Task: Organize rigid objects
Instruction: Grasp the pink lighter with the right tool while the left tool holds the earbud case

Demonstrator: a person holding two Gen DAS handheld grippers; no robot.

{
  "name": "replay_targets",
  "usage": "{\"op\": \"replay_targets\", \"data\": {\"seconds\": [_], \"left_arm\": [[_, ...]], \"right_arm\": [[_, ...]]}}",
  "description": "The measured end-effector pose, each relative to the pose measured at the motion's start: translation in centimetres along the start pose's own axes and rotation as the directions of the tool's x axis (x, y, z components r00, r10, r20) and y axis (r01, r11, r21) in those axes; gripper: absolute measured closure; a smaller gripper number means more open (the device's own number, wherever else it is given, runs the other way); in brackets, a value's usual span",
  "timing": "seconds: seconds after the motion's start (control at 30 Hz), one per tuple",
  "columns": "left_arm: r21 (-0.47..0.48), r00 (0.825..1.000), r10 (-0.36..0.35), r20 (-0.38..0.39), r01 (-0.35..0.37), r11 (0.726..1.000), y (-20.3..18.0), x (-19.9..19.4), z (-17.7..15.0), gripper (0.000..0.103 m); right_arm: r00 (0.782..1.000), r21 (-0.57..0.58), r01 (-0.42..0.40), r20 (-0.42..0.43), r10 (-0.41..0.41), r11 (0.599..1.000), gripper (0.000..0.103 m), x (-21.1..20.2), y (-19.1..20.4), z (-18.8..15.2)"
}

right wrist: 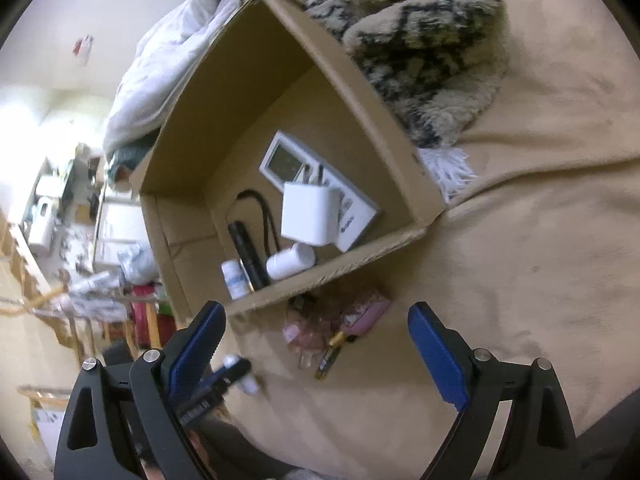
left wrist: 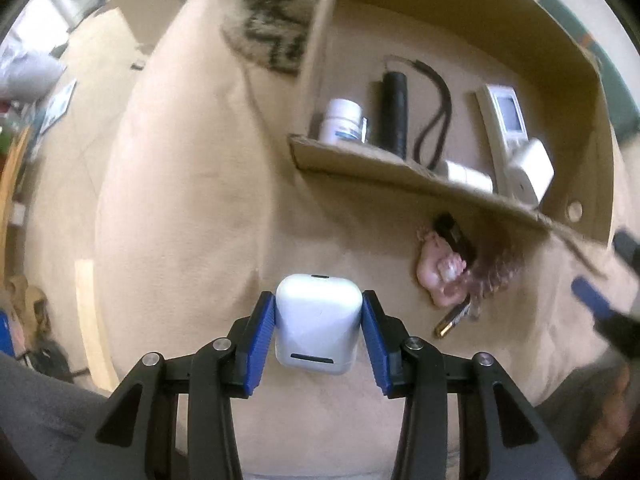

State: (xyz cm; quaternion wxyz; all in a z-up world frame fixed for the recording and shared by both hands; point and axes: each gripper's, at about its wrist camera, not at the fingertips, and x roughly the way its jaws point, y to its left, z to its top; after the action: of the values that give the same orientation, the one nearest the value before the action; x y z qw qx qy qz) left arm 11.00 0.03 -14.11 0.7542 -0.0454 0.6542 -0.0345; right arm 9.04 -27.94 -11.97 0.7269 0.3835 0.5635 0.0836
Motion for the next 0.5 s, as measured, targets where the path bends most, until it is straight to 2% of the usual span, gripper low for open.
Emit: {"op": "replay_targets", "data": {"seconds": [0.13,0.2,0.23,0.3,0.33,0.37,0.43,0.5], "left_arm": [[-0.011,1.000,-0.013,-0.001,0.013,1.000,0.6,0.0,1.5,0.063],[-0.010,1.000,-0.014,0.000,0.014,1.000,0.6,-0.1,2.1,0.063],[-0.012,1.000,-0.013,0.001,0.013,1.000,0.2,0.2,1.9,0.063],[-0.016,1.000,-0.013,0.000,0.013,1.000,0.6,0.0,1.4,0.063],[-0.022,1.000,-0.014,-0.004,0.014,1.000,0.4,0.2,1.5,0.063],[-0.027,1.000,-0.015,-0.007,0.015,1.000,0.6,0.3,1.7,0.063],[-0.040,1.000,-0.019,-0.013,0.019,0.999,0.9,0.6,1.9,0.063],[-0.046,1.000,-0.026,-0.014,0.026,0.999,1.2,0.7,2.2,0.063]], "right_arm": [[0.995,-0.140,0.100,-0.014,-0.103,0.985,0.005,1.0,2.1,-0.9],[0.977,-0.241,0.201,-0.016,-0.211,0.949,0.005,2.0,3.4,-1.1],[0.959,-0.306,0.262,-0.022,-0.282,0.915,0.005,2.8,4.1,-1.2],[0.882,-0.474,0.405,-0.024,-0.471,0.782,0.005,5.1,4.8,-1.8],[0.841,-0.535,0.450,-0.016,-0.541,0.715,0.005,6.1,4.9,-2.0],[0.820,-0.561,0.462,-0.026,-0.572,0.687,0.005,6.9,4.8,-2.0],[0.808,-0.581,0.443,-0.072,-0.585,0.683,0.005,8.3,4.3,-1.9],[0.800,-0.619,0.428,-0.081,-0.595,0.659,0.009,9.4,4.6,-2.0]]}}
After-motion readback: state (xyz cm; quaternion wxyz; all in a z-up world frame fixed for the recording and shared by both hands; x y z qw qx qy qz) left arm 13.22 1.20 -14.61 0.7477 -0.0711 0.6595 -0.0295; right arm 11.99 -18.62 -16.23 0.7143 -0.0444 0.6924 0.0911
